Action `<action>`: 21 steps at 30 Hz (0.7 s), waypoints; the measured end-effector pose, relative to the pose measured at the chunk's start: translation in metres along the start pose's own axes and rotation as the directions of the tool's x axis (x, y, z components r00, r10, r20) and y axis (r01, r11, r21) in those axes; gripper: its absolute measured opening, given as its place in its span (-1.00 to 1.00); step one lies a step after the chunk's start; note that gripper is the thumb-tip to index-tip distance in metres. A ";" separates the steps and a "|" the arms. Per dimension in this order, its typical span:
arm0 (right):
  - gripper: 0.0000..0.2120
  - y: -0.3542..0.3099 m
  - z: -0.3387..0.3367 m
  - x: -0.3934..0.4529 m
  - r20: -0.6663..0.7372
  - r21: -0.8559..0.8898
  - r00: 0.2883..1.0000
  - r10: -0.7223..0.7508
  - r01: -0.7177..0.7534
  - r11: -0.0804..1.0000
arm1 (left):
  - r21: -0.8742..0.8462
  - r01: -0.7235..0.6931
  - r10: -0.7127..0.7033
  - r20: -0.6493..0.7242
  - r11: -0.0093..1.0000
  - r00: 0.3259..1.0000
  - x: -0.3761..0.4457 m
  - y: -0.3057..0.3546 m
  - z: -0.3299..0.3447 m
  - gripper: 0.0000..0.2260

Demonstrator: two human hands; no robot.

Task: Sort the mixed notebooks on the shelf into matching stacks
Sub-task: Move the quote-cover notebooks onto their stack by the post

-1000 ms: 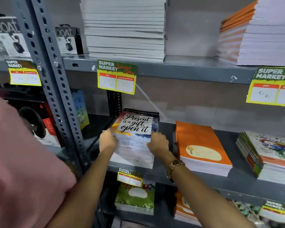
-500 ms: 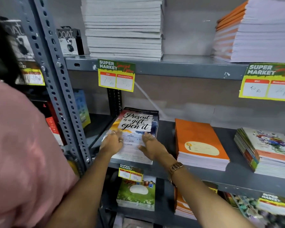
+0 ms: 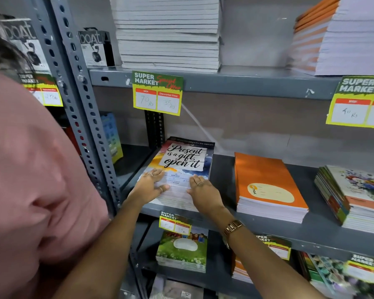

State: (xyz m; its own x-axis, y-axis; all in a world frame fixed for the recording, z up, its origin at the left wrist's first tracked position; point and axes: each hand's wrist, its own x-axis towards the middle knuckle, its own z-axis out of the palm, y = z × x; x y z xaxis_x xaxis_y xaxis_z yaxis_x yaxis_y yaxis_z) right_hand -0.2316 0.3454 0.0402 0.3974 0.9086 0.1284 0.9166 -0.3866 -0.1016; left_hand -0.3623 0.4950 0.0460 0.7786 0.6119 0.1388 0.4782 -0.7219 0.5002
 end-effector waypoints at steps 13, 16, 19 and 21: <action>-0.55 0.006 0.005 -0.003 -0.060 0.035 0.998 -0.016 0.018 0.999 | 0.059 -0.026 0.032 -0.102 0.998 0.994 -0.011 0.000 0.010 -0.49; -0.55 0.006 0.006 -0.003 -0.067 0.036 0.998 -0.014 0.016 0.999 | 0.083 -0.008 0.016 -0.104 0.997 0.994 -0.010 0.001 0.012 -0.49; -0.55 0.006 0.006 -0.004 -0.070 0.048 0.998 -0.008 0.011 0.999 | 0.073 0.001 0.010 -0.153 0.997 0.988 -0.011 0.001 0.014 -0.50; -0.55 0.007 0.007 -0.004 -0.074 0.052 0.997 -0.008 0.012 0.999 | 0.062 -0.002 0.012 -0.168 0.998 0.986 -0.012 0.002 0.014 -0.50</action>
State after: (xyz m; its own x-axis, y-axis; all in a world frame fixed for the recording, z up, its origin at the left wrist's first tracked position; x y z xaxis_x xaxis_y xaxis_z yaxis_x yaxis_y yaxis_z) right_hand -0.2272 0.3407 0.0326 0.3924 0.8974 0.2017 0.9178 -0.3674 -0.1508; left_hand -0.3650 0.4820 0.0327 0.7050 0.6486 0.2869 0.5012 -0.7418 0.4456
